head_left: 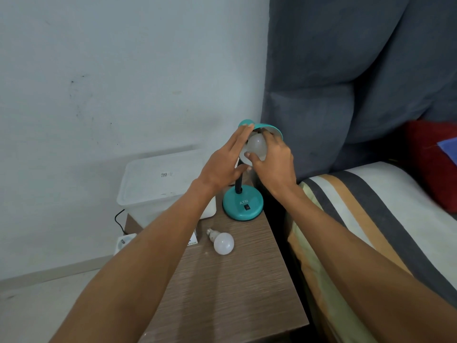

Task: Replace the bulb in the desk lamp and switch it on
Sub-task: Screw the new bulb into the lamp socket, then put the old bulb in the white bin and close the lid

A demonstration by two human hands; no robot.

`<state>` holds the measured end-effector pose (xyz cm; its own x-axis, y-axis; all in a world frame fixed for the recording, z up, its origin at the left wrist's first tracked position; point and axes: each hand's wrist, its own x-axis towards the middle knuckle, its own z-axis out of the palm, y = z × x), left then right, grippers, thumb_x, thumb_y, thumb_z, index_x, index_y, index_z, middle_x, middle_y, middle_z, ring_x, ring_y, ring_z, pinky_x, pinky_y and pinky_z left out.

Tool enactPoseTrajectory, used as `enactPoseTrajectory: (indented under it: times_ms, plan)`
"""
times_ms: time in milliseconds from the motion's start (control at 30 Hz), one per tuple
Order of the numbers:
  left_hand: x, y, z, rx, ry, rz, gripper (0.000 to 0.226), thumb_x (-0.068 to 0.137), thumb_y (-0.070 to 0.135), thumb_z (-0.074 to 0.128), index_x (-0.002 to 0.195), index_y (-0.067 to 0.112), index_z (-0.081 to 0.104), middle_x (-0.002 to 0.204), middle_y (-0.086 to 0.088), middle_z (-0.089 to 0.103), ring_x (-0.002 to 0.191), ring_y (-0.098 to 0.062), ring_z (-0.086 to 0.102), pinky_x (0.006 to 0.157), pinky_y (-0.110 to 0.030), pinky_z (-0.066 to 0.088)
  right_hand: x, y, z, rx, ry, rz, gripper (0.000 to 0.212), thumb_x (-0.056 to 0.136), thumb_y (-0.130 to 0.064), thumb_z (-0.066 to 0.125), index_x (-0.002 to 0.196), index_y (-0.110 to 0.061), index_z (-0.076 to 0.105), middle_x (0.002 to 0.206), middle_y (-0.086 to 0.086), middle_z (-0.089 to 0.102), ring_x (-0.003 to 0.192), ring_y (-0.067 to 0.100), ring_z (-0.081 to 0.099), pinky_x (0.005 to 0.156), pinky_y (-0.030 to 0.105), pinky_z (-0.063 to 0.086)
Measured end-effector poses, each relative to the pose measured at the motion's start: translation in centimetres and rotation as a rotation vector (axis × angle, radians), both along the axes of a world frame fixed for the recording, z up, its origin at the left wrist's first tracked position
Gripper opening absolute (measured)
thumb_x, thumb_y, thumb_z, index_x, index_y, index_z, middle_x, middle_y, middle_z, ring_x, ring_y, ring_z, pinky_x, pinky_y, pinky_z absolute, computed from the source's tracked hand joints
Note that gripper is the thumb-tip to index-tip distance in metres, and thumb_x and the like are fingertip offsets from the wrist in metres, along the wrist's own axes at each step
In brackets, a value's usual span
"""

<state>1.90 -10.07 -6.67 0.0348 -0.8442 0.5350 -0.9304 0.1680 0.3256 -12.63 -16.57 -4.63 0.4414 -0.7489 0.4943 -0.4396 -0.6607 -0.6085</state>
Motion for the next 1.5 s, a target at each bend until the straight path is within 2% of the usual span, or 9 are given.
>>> enactPoseTrajectory:
  times_ms: [133, 300, 500, 600, 833, 1100, 1300, 1400, 1500]
  plan:
    - [-0.1, 0.0, -0.2, -0.001, -0.011, 0.004, 0.096, 0.088, 0.014, 0.078, 0.161, 0.018, 0.018, 0.168, -0.007, 0.025, 0.118, -0.042, 0.062, 0.096, -0.045, 0.058, 0.3, 0.0, -0.4, -0.023, 0.047, 0.012, 0.062, 0.086, -0.019, 0.075, 0.141, -0.016, 0.047, 0.135, 0.012, 0.056, 0.115, 0.032, 0.06, 0.096, 0.042, 0.052]
    - [-0.3, 0.0, 0.1, 0.0, -0.003, 0.02, 0.098, 0.085, 0.009, 0.079, 0.161, 0.022, 0.017, 0.168, -0.005, 0.025, 0.13, -0.036, 0.056, 0.093, -0.048, 0.059, 0.9, 0.1, 0.0, 0.163, -0.085, -0.024, 0.056, 0.088, -0.022, 0.075, 0.138, -0.017, 0.05, 0.128, 0.008, 0.063, 0.113, 0.027, 0.063, 0.097, 0.038, 0.051]
    - [-0.6, 0.5, 0.5, 0.012, 0.014, 0.033, 0.102, 0.083, 0.009, 0.079, 0.16, 0.024, 0.014, 0.169, -0.002, 0.023, 0.14, -0.028, 0.048, 0.093, -0.047, 0.058, 0.5, 0.2, 0.6, 0.142, -0.07, -0.04, 0.055, 0.084, -0.027, 0.076, 0.135, -0.019, 0.054, 0.126, 0.008, 0.063, 0.111, 0.026, 0.062, 0.094, 0.036, 0.051]
    - [-0.7, 0.8, 1.0, 0.033, -0.016, 0.032, 0.1, 0.085, 0.019, 0.08, 0.162, 0.021, 0.015, 0.169, -0.003, 0.021, 0.139, -0.029, 0.049, 0.092, -0.048, 0.058, -0.4, 1.0, 1.1, 0.048, -0.1, -0.107, 0.047, 0.087, -0.029, 0.068, 0.131, -0.016, 0.058, 0.125, 0.008, 0.063, 0.112, 0.024, 0.06, 0.091, 0.029, 0.046]
    - [-1.3, 4.3, 2.0, 0.046, 0.051, 0.166, 0.098, 0.092, 0.053, 0.066, 0.164, 0.017, 0.009, 0.172, 0.001, 0.008, 0.159, -0.016, 0.008, 0.11, -0.03, 0.038, -0.8, 3.2, 4.0, -0.1, -0.154, -0.05, 0.037, 0.087, -0.019, 0.064, 0.123, -0.012, 0.065, 0.116, 0.004, 0.067, 0.105, 0.02, 0.058, 0.087, 0.023, 0.042]
    - [4.5, 12.9, 0.1, 0.056, 0.244, 0.522, 0.093, 0.09, 0.064, 0.062, 0.159, 0.01, 0.03, 0.168, -0.006, 0.026, 0.158, -0.018, 0.01, 0.125, -0.041, 0.023, 5.3, 7.8, 3.1, -0.01, -0.089, 0.201, 0.045, 0.092, -0.024, 0.058, 0.135, -0.015, 0.057, 0.133, 0.004, 0.061, 0.117, 0.018, 0.059, 0.097, 0.041, 0.053]
    - [10.8, 19.2, -2.3, 0.161, 0.398, 0.74, 0.102, 0.087, 0.069, 0.063, 0.16, 0.009, 0.025, 0.169, -0.008, 0.023, 0.158, -0.023, 0.009, 0.125, -0.039, 0.016, 8.8, 8.3, -1.7, 0.216, 0.135, 0.222, 0.063, 0.095, -0.034, 0.059, 0.149, -0.009, 0.039, 0.153, 0.01, 0.042, 0.142, 0.024, 0.037, 0.115, 0.033, 0.027]
    - [12.6, 20.4, -3.2, 0.173, 0.534, 0.755, 0.1, 0.084, 0.065, 0.069, 0.158, 0.012, 0.027, 0.163, -0.008, 0.032, 0.151, -0.023, 0.027, 0.122, -0.039, 0.026, 10.4, 7.3, -4.0, 0.322, 0.241, 0.213, 0.076, 0.095, -0.044, 0.059, 0.155, -0.01, 0.027, 0.161, 0.012, 0.027, 0.149, 0.025, 0.024, 0.119, 0.036, 0.02]
    - [13.3, 20.4, -3.6, 0.144, 0.605, 0.677, 0.084, 0.082, 0.055, 0.078, 0.149, 0.02, 0.04, 0.138, 0.004, 0.049, 0.126, -0.012, 0.042, 0.109, -0.036, 0.038, 11.5, 6.7, -5.4, 0.402, 0.289, 0.227, 0.084, 0.094, -0.05, 0.059, 0.157, -0.01, 0.02, 0.164, 0.012, 0.018, 0.15, 0.026, 0.019, 0.119, 0.037, 0.018]
